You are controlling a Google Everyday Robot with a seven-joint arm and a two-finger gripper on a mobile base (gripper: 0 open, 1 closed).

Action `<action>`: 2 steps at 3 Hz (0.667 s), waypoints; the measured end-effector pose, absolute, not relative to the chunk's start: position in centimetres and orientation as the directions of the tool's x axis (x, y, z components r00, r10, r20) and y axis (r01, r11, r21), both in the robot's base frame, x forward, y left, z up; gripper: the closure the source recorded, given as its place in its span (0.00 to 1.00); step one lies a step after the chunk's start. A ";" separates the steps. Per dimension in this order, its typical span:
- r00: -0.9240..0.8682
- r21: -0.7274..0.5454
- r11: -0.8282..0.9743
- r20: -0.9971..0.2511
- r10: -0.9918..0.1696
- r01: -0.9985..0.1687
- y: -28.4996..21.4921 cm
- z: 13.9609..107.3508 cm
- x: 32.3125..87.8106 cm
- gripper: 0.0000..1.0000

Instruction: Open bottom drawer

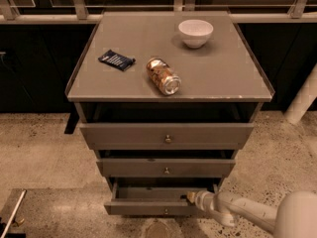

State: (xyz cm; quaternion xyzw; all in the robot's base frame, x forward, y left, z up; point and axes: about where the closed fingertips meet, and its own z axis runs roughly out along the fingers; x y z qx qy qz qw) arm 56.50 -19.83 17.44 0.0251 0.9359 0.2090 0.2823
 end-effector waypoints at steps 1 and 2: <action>-0.886 0.401 0.916 -0.437 0.156 -0.036 -20.2 16.8 54.8 1.00; -0.915 0.393 0.919 -0.382 0.132 -0.031 -20.3 17.4 51.7 1.00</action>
Offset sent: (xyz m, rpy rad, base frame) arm -0.0948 -0.0076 0.0078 -0.0348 0.2460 0.0542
